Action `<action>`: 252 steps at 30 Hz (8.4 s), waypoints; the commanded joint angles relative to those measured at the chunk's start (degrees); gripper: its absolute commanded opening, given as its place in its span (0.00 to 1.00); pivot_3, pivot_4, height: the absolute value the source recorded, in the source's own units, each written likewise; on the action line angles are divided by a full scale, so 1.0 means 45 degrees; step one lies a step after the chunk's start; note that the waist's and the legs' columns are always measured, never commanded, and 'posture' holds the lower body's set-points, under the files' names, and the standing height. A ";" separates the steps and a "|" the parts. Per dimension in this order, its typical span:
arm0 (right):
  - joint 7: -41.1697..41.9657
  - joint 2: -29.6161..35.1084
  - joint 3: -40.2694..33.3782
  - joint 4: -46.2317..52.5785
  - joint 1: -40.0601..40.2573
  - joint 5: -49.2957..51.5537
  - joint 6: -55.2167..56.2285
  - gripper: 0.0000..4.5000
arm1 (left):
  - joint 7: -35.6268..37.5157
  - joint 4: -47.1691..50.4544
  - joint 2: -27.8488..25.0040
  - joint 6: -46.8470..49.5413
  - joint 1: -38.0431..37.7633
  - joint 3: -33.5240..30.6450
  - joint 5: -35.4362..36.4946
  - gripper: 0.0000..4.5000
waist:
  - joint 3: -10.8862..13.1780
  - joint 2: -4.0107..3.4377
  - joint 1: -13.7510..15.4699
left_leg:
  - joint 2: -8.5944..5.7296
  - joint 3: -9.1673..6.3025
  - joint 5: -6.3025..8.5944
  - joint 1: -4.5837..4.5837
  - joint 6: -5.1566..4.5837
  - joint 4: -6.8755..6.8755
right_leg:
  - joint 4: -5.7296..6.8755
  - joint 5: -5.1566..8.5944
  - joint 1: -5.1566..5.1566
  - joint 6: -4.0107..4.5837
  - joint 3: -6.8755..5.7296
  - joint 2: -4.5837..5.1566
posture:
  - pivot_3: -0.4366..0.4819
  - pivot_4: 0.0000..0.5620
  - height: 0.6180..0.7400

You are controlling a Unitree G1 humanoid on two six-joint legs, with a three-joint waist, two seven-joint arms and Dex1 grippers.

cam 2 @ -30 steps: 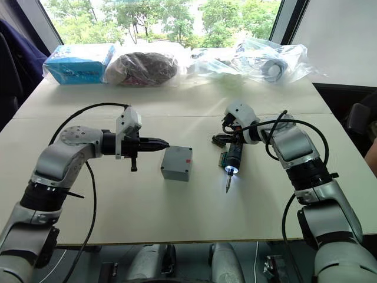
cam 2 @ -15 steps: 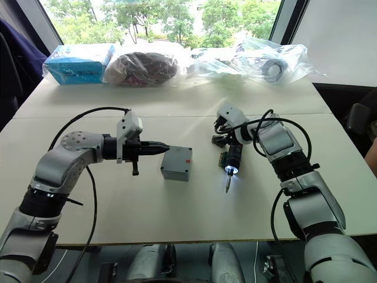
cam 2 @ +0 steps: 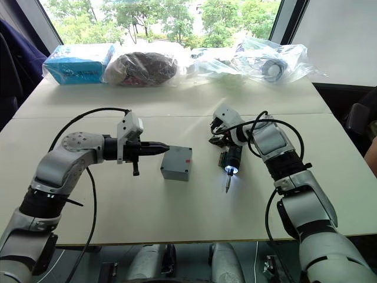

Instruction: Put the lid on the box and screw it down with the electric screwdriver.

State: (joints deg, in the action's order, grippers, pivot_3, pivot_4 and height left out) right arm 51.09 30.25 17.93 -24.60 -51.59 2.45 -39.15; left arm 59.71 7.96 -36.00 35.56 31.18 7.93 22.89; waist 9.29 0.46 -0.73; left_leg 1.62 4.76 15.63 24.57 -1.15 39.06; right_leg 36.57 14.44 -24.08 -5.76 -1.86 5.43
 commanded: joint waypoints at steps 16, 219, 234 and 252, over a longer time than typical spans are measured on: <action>-0.0180 0.0150 -0.0901 0.0927 -0.0189 0.0069 -0.0159 0.00 | 0.0034 0.0175 -0.0129 -0.0311 0.0005 -0.0103 -0.0133 0.00 | 0.0000 -0.0001 -0.0004 | 0.0000 0.0000 0.0001 0.0000 -0.0002 -0.0001 | 0.0000 0.0000 -0.0002 0.0000 0.0000 0.0000 | 0.48 0.27 1.00; -0.6008 -0.0703 -0.6524 1.2539 0.4210 0.9388 -0.2237 0.43 | 0.2071 -0.2135 0.0136 -0.2025 0.1183 0.1631 -0.1461 0.00 | 0.0027 -0.0044 0.0043 | 0.0044 -0.0051 -0.0036 0.0152 0.0059 0.0013 | 0.0012 -0.0019 -0.0139 0.0022 -0.0002 -0.0086 | 0.48 0.27 1.00; -0.6540 -0.0604 -0.6152 1.2814 0.4424 1.0012 -0.2286 0.43 | 0.2049 -0.2004 0.0242 -0.1946 0.1054 0.1616 -0.1557 0.00 | 0.0026 -0.0043 0.0047 | 0.0043 -0.0054 -0.0036 0.0149 0.0059 0.0016 | 0.0019 -0.0019 -0.0138 0.0022 -0.0001 -0.0085 | 0.48 0.27 1.00; -0.6389 -0.0934 -0.5683 1.2351 0.4492 0.9381 -0.1649 0.43 | 0.1911 -0.1708 0.0112 -0.1791 0.0719 0.1442 -0.1535 0.00 | 0.0025 -0.0042 0.0048 | 0.0044 -0.0053 -0.0036 0.0144 0.0059 0.0019 | 0.0030 -0.0019 -0.0137 0.0022 0.0000 -0.0085 | 0.48 0.27 1.00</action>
State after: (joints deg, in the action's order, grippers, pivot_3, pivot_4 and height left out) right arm 21.88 26.02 -6.84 29.50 -29.83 44.71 -49.41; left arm 68.44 -0.25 -34.90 27.15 34.95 14.65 16.39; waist 9.41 0.27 -0.51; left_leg 1.82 4.52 15.47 25.22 -0.89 39.14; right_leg 36.71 14.36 -24.70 -5.66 -1.86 5.05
